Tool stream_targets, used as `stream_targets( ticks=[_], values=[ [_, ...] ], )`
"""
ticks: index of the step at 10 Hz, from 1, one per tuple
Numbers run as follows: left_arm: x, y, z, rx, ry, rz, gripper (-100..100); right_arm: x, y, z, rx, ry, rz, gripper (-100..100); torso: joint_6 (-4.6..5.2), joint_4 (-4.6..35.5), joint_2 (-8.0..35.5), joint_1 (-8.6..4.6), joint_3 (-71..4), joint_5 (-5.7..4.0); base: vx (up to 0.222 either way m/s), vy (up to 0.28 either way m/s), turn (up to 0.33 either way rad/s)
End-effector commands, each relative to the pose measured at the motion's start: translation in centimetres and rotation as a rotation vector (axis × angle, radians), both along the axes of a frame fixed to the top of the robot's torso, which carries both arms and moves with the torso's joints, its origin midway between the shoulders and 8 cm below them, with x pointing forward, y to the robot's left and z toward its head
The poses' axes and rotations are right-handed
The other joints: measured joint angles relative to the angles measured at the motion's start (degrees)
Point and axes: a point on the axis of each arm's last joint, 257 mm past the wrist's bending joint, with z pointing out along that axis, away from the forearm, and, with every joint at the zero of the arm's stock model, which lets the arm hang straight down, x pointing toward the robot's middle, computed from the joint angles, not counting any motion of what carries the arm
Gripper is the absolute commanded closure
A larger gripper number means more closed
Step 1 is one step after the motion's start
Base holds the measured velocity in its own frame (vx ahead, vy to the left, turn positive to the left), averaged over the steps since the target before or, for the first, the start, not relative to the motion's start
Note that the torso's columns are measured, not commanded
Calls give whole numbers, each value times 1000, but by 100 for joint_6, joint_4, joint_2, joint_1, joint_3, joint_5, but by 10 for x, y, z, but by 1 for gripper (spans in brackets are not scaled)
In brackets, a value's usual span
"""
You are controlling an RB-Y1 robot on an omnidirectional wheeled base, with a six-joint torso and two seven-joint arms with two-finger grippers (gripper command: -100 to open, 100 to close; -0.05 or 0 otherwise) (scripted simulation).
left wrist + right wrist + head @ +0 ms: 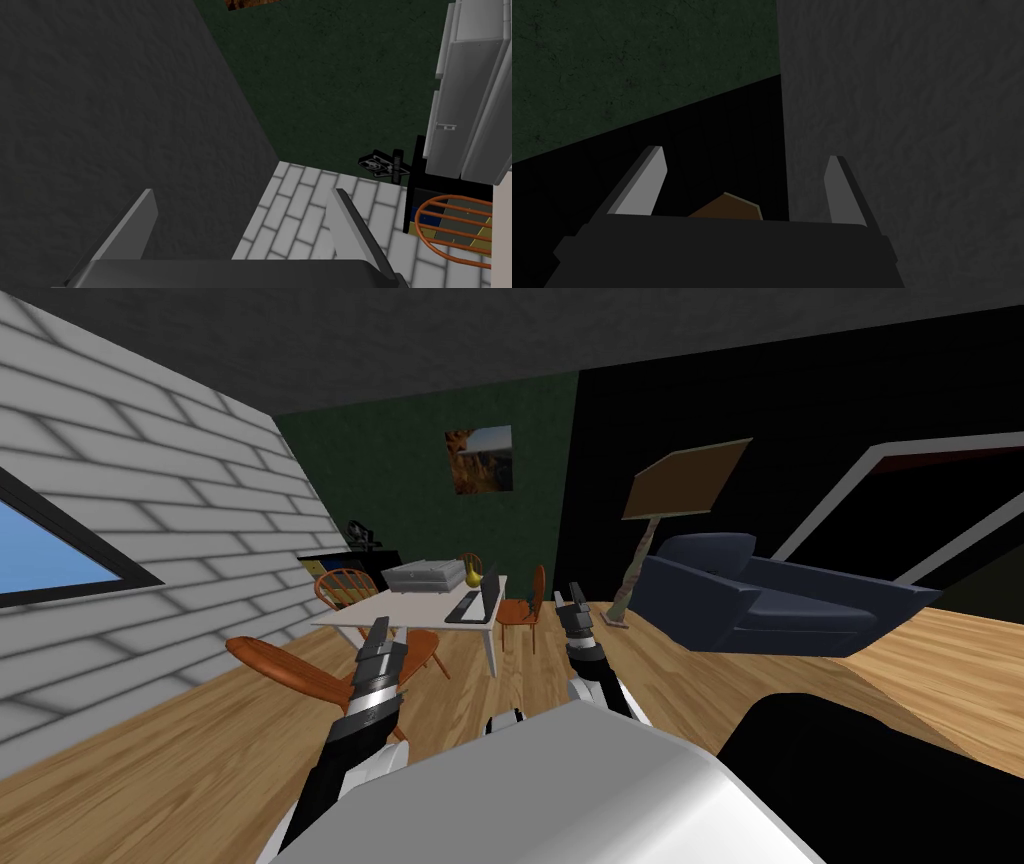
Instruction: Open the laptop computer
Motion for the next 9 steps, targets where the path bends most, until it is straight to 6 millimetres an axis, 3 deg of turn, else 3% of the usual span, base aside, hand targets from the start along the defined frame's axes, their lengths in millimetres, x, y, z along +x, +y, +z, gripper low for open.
stream_targets(
  ticks=[1, 4, 9],
  values=[
    [6, -7, -9, 81, 33, -25, -100, 0, 0, 0, 0, 0, 0, 0, 0, 56, 52, -5, -113, -1, 24, -44, -9],
    [14, -10, -24, 165, 79, -34, -100, 0, 0, 0, 0, 0, 0, 0, 0, 78, 72, -3, -144, -1, 39, -56, -10],
    [40, -7, -75, 304, 211, 12, -100, 0, 0, 0, 0, 0, 0, 0, 0, 79, 75, -3, -144, -1, 93, -109, -22]
  ],
)
